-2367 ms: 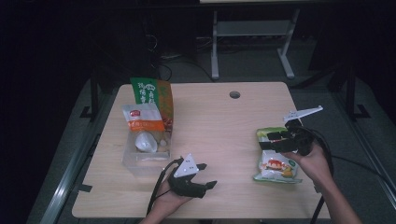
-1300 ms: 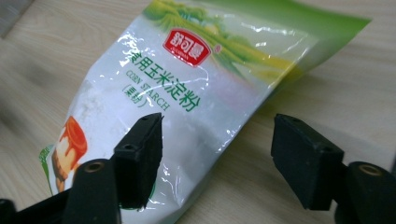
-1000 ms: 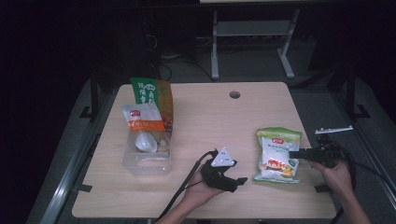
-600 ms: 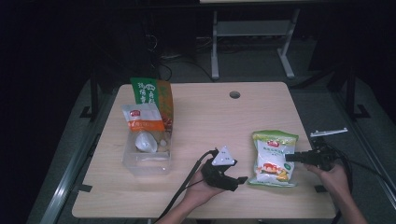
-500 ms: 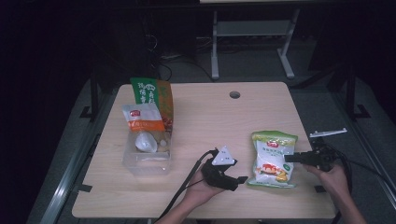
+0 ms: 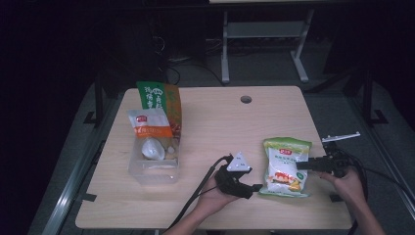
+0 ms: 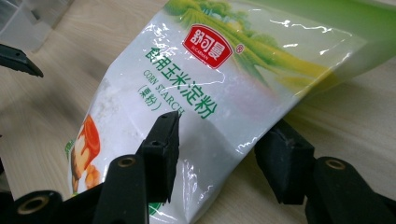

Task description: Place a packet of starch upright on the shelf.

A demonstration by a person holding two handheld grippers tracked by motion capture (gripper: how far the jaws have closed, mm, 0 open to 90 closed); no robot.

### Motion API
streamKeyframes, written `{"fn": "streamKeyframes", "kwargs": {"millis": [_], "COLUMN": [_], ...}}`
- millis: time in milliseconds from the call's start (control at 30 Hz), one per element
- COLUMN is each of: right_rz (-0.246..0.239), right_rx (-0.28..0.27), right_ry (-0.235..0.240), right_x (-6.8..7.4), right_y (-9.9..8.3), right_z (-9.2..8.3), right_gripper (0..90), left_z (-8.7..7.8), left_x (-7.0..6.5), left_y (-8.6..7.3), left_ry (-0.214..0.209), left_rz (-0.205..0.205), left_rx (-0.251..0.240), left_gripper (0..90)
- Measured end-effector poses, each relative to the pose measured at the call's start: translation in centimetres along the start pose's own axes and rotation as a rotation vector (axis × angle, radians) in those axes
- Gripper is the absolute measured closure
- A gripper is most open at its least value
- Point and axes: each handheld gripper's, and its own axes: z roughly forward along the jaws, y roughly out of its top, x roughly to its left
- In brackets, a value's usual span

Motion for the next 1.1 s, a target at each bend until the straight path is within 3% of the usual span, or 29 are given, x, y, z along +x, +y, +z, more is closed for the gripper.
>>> {"fn": "streamKeyframes", "kwargs": {"millis": [167,333,500,633,933,1100], "right_rz": [0.009,0.018,-0.018,-0.047,-0.064,-0.087], "right_rx": [-0.001,-0.018,-0.013,-0.006,-0.031,-0.074], "right_ry": [0.017,0.058,0.059,0.034,0.019,0.026], "right_x": [-0.2,-0.3,0.2,0.8,1.8,2.8], "right_y": [0.1,-0.2,-0.1,0.0,-0.2,-0.2], "right_z": [0.1,0.2,0.2,0.1,-0.6,-1.3], "right_gripper": [55.9,73.8,86.7,88.6,89.2,89.3], "left_z": [0.3,0.8,1.5,1.8,2.1,2.7], "left_x": [0.0,0.0,0.0,-0.1,-0.1,0.1], "left_y": [0.3,0.4,0.6,0.7,0.8,0.7], "left_ry": [-0.005,-0.013,-0.021,-0.018,-0.016,-0.035], "left_rz": [0.006,0.0,-0.015,-0.012,-0.024,-0.059], "left_rx": [0.01,0.01,0.013,0.021,0.016,0.011], "left_gripper": [34.4,34.6,34.3,32.9,30.1,29.5]}}
